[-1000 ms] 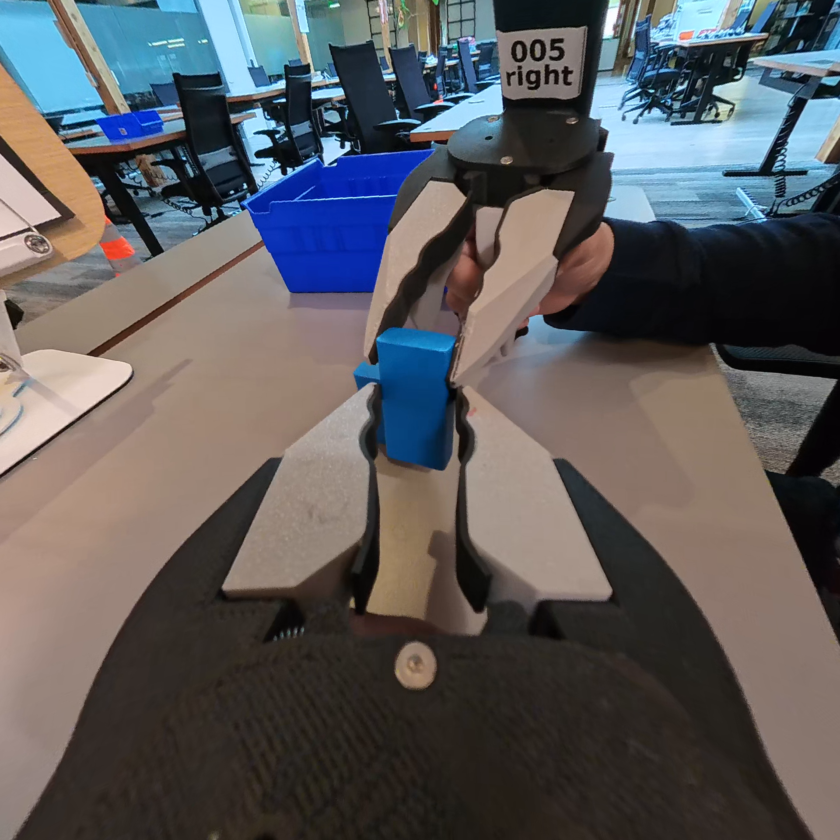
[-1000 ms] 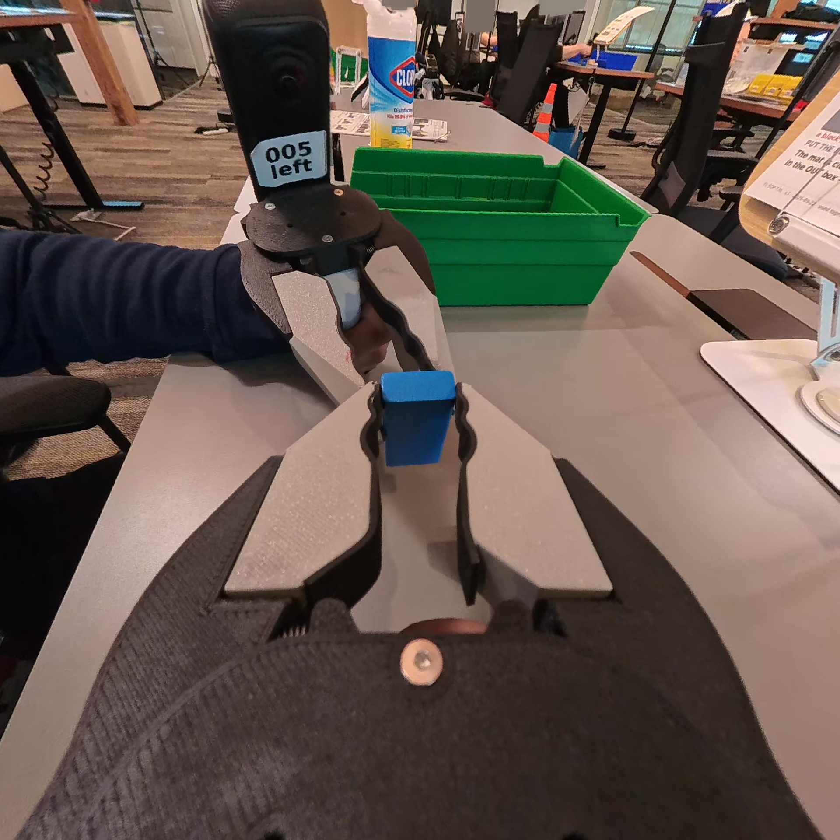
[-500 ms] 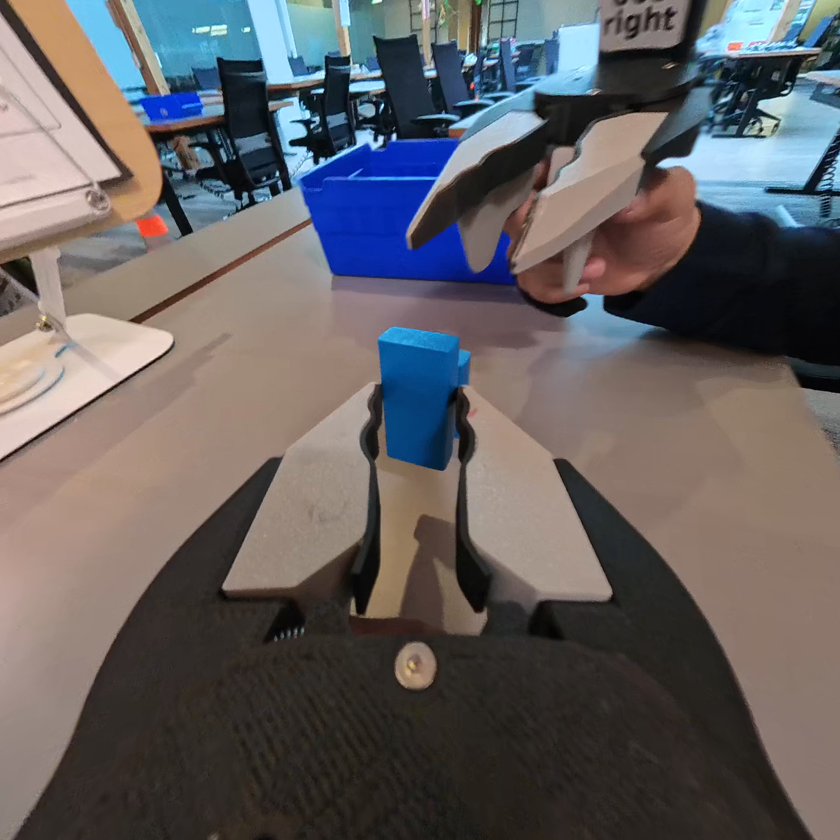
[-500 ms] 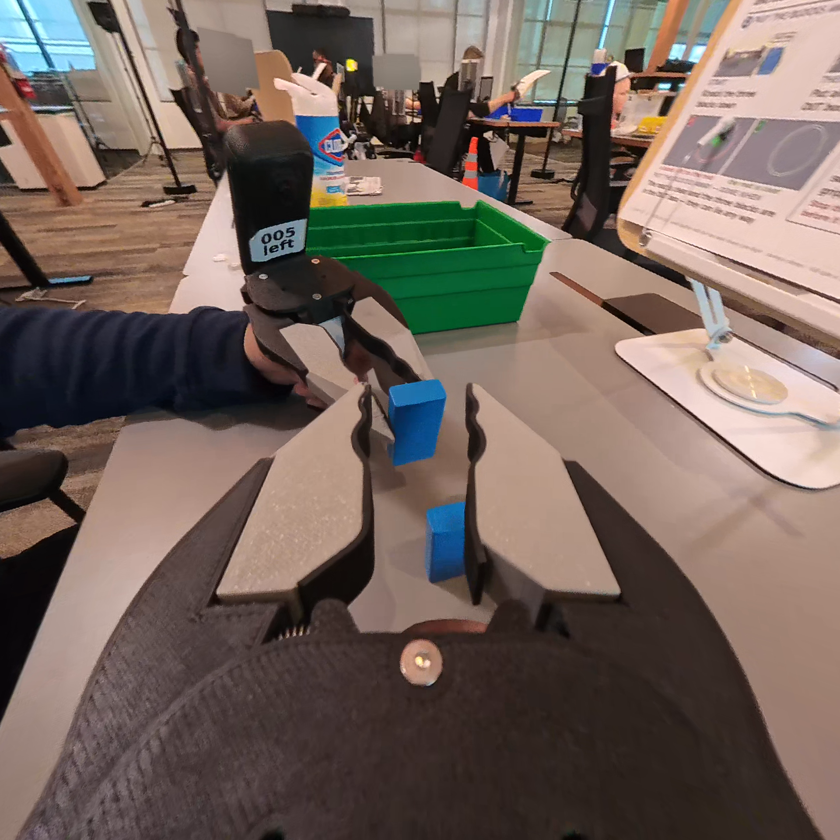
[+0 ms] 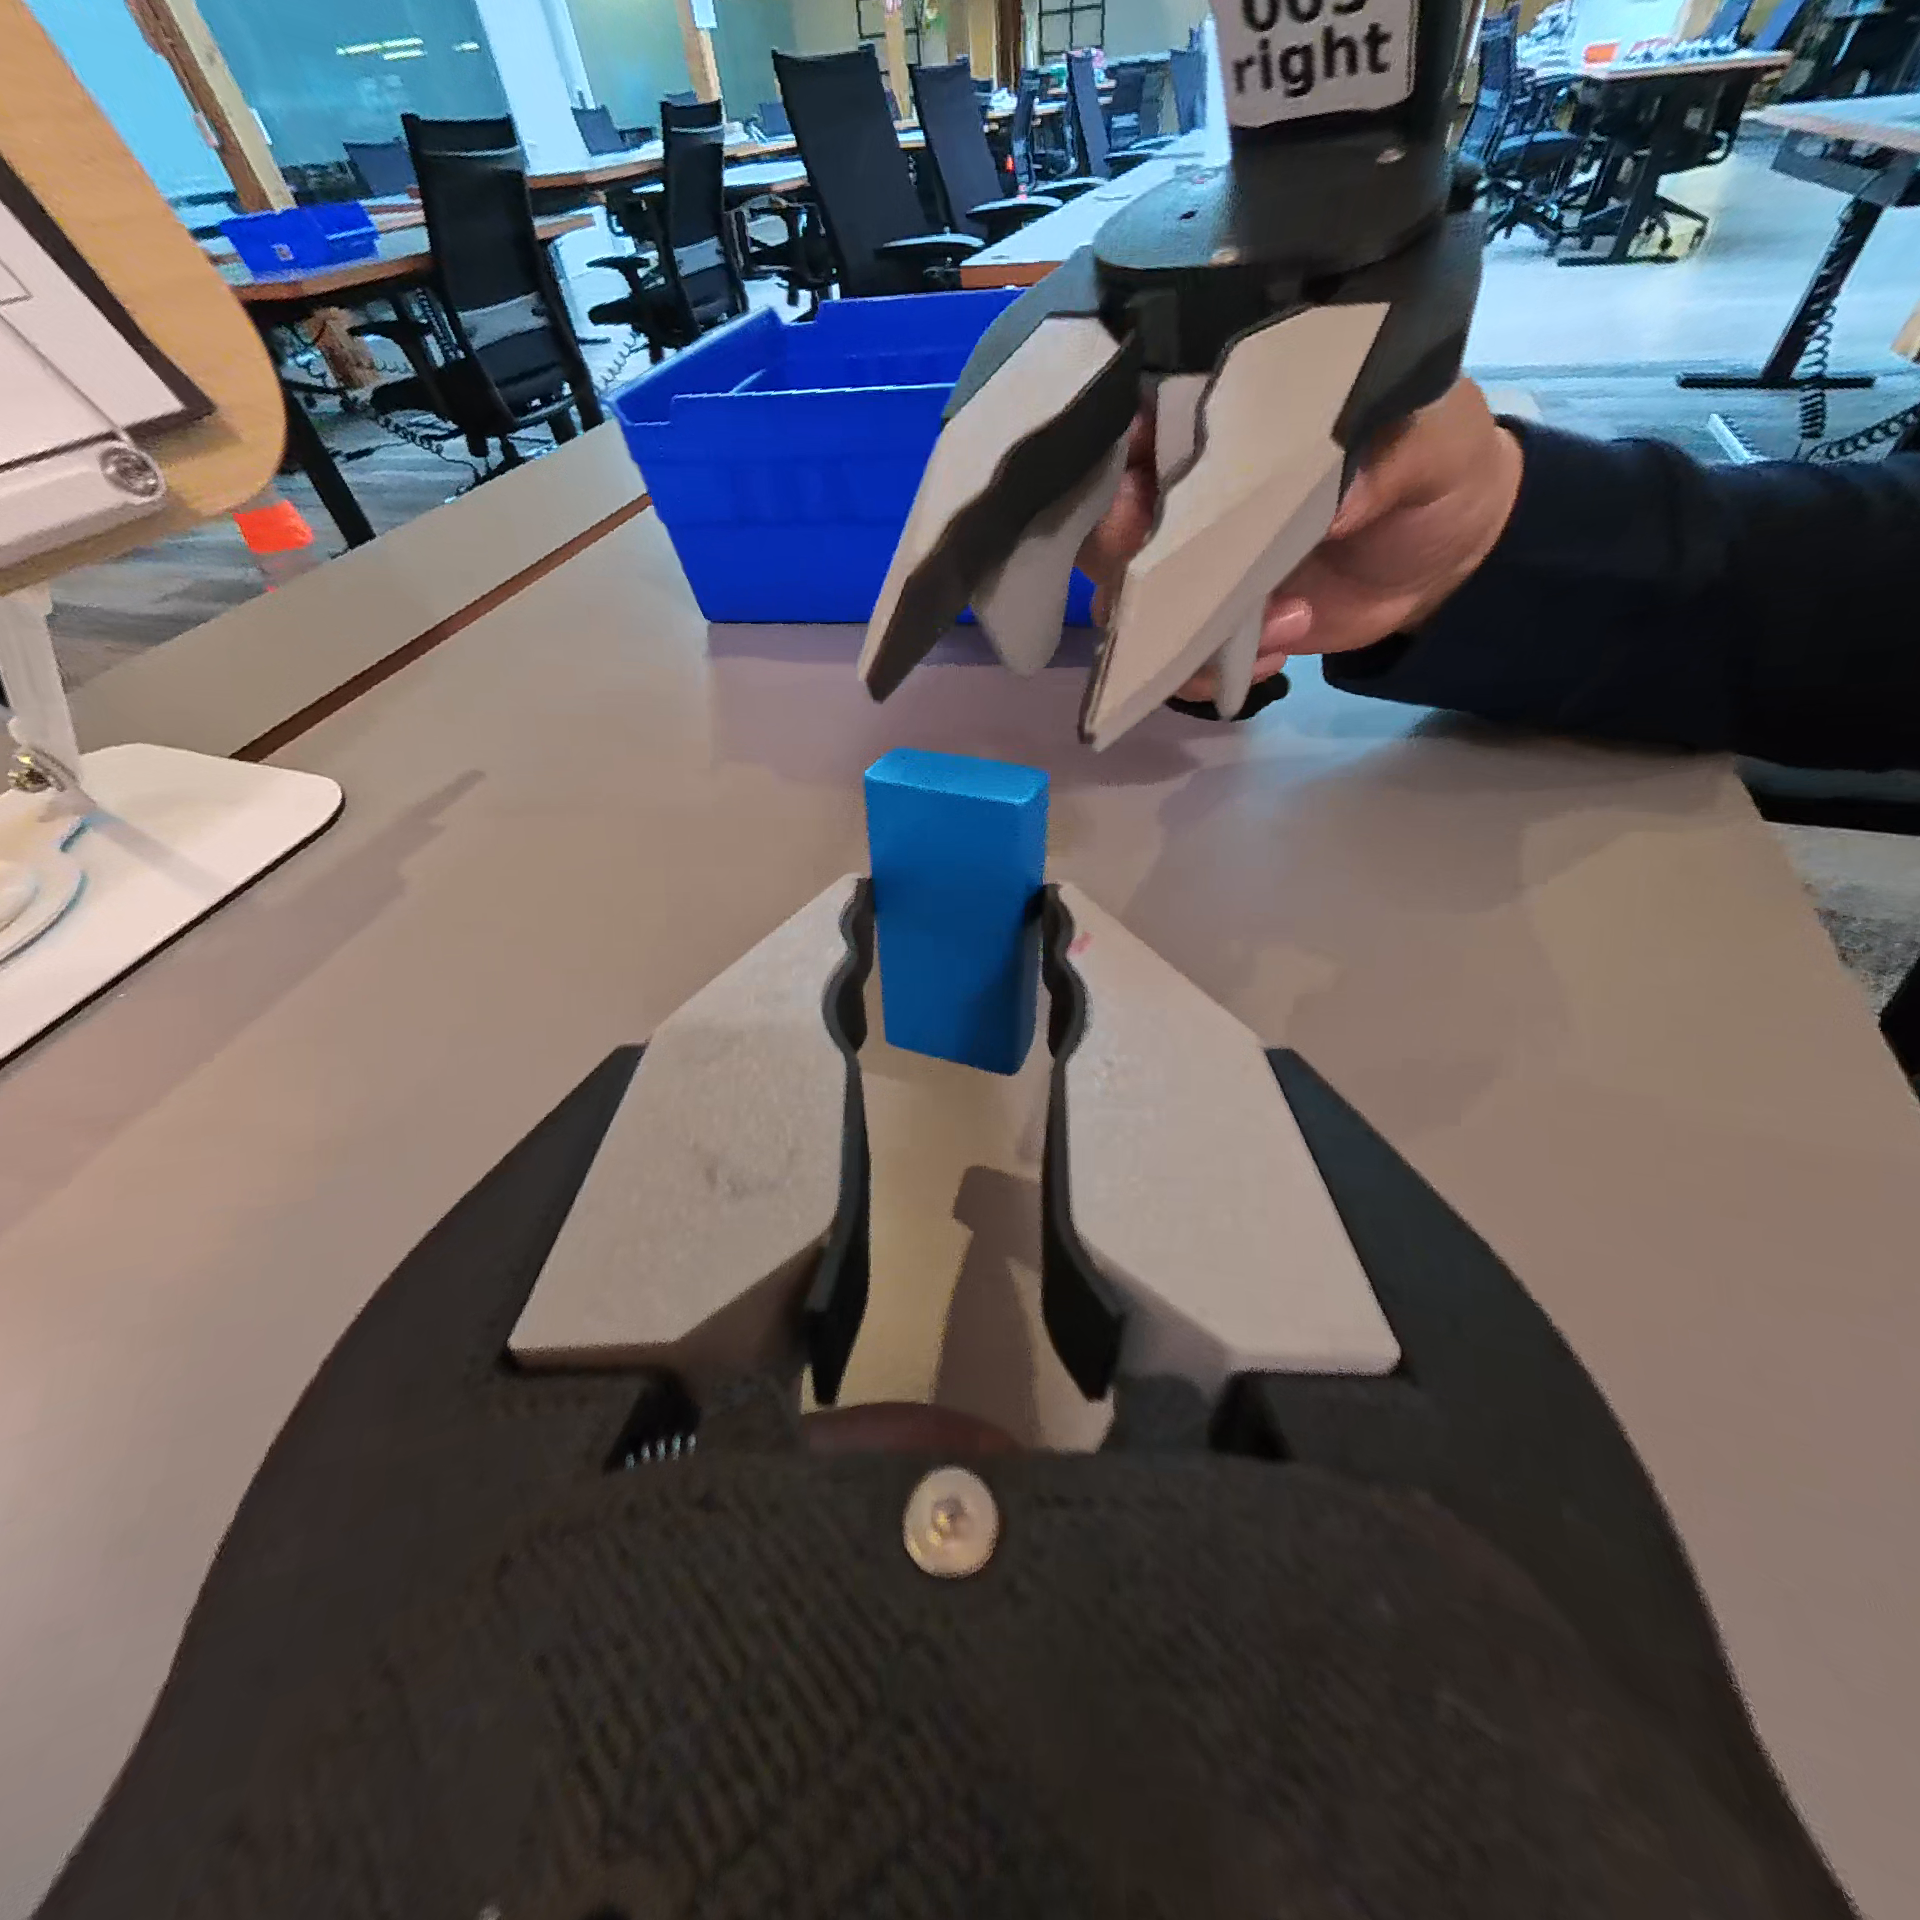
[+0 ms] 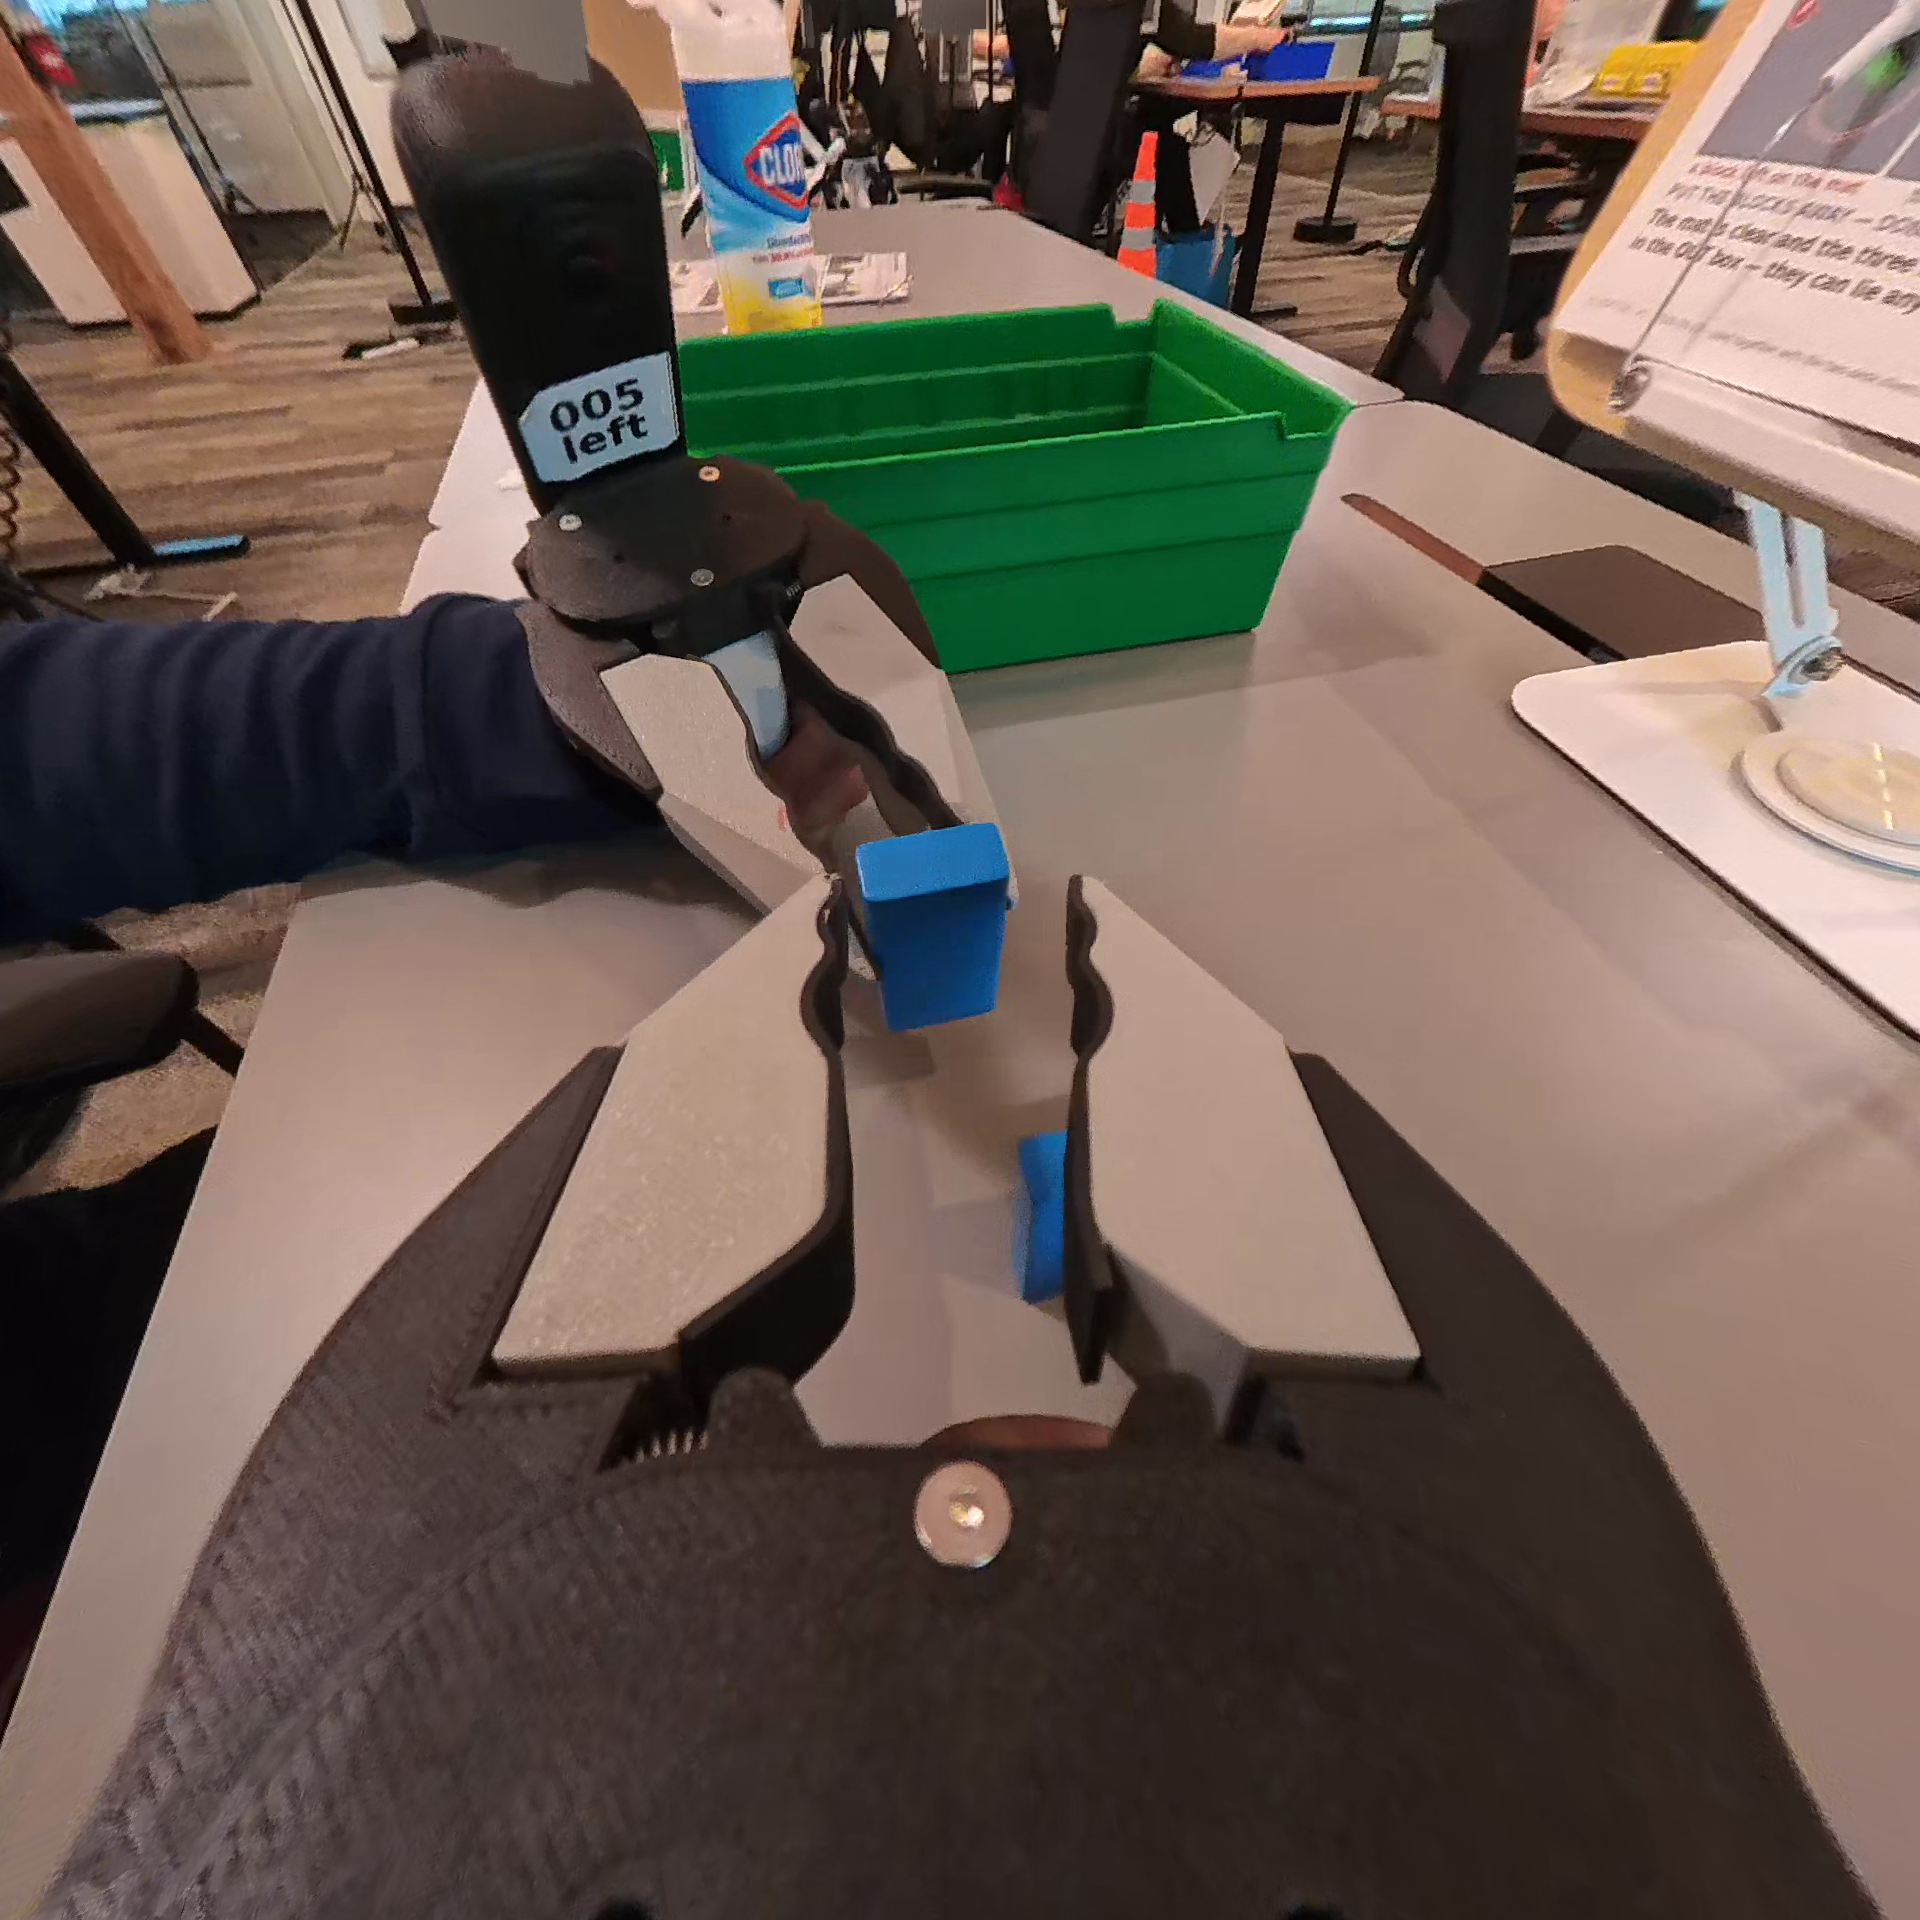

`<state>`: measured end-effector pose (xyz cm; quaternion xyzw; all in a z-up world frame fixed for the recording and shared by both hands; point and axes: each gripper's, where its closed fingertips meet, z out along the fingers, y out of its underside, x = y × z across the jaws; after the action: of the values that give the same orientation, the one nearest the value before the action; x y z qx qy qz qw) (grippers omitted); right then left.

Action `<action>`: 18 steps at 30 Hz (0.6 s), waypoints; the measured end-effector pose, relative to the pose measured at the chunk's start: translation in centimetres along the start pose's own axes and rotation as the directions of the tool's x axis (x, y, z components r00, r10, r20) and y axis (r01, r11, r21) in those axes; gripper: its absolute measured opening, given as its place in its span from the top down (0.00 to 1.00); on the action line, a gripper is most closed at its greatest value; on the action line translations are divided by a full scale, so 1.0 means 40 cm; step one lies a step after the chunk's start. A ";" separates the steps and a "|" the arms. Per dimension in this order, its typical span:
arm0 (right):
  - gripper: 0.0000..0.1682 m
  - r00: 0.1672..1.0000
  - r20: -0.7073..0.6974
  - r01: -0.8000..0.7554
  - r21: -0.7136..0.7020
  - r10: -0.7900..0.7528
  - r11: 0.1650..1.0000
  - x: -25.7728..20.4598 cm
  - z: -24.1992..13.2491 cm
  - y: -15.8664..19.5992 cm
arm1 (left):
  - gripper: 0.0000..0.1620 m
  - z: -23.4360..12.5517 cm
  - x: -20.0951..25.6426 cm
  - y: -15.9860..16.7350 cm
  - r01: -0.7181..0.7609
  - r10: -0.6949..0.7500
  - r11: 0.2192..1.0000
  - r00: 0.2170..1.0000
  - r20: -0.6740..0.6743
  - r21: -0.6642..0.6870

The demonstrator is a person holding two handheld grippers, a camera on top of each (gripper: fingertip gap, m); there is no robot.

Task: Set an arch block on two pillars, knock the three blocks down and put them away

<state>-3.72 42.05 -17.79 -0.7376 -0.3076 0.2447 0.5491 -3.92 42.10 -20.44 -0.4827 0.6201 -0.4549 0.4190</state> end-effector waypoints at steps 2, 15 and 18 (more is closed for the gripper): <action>0.77 1.000 0.011 0.011 -0.012 -0.011 1.000 -0.011 0.012 0.003 | 0.82 0.001 0.008 -0.002 -0.007 0.007 1.000 1.000 -0.007 0.003; 0.83 0.999 0.027 0.031 -0.065 -0.030 0.997 -0.027 0.042 0.025 | 0.81 -0.001 0.018 0.005 -0.008 0.008 1.000 1.000 -0.002 -0.024; 0.83 0.999 0.031 0.029 -0.073 -0.027 0.997 -0.028 0.044 0.030 | 0.81 -0.001 0.019 0.009 -0.022 0.022 0.999 1.000 0.004 -0.033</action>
<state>-5.51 42.13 -19.40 -0.7491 -0.3347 0.2366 0.5204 -4.16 41.42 -20.84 -0.4837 0.6319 -0.4390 0.4171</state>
